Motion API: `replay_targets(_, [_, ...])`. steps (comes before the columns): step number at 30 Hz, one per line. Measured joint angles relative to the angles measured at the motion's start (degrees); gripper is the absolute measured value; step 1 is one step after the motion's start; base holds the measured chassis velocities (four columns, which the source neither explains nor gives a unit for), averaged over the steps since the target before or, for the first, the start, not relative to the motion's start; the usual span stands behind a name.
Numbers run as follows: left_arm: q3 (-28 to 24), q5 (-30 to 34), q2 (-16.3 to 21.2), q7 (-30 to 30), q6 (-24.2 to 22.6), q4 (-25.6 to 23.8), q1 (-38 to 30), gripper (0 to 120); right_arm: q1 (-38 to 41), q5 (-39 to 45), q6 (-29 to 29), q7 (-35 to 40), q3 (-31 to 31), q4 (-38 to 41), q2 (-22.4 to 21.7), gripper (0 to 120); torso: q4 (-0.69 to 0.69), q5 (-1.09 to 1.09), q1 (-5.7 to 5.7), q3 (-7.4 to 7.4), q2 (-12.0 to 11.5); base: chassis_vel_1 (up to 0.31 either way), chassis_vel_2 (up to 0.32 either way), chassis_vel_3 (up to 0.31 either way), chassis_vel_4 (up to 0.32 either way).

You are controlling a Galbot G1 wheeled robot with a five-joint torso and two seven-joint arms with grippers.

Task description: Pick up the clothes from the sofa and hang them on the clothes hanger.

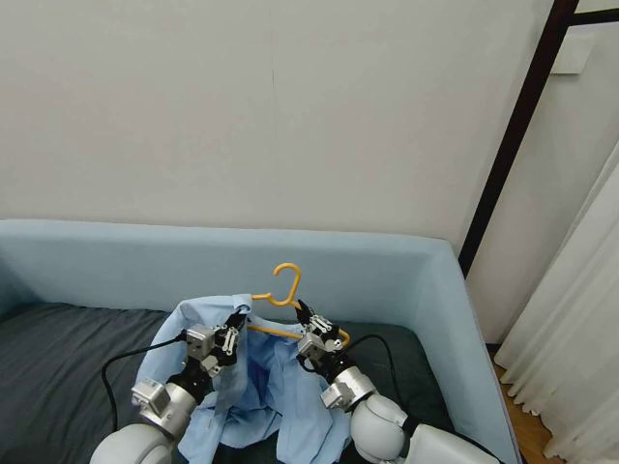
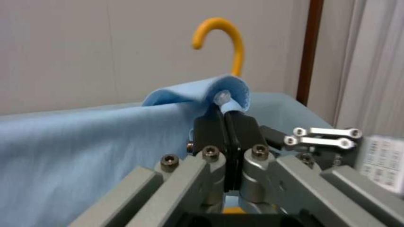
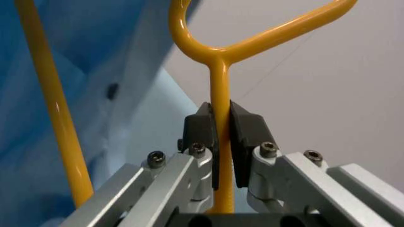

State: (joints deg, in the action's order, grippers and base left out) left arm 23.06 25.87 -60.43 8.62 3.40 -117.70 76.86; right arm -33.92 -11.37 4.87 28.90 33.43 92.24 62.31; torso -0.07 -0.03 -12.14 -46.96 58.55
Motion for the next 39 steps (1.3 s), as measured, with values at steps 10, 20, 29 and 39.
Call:
replay_targets(10, [0.1,-3.7,0.1,2.7,4.4,4.2,1.4,0,1.4,3.8,0.9,1.0,-2.8,0.1,2.3,4,0.00,0.00,0.00,0.00,0.0,0.000,0.000,0.000,0.000])
replay_targets(20, [-1.7,-2.1,-1.6,0.4,7.8,6.0,0.3,0,2.5,3.7,0.9,1.0,-4.9,1.8,1.4,4,0.00,0.00,0.00,0.00,0.0,0.000,0.000,0.000,0.000])
replay_targets(29, [-4.2,-2.6,-4.6,-0.2,8.4,6.2,-0.3,0,3.7,4.0,0.7,0.9,-6.7,1.7,1.2,4,0.00,0.00,0.00,0.00,0.0,0.000,0.000,0.000,0.000])
replay_targets(39, [-5.1,-3.8,-7.1,-0.9,10.8,6.8,-0.1,0,3.9,4.4,0.2,0.3,-8.0,2.7,0.3,4,0.00,0.00,0.00,0.00,0.0,0.000,0.000,0.000,0.000])
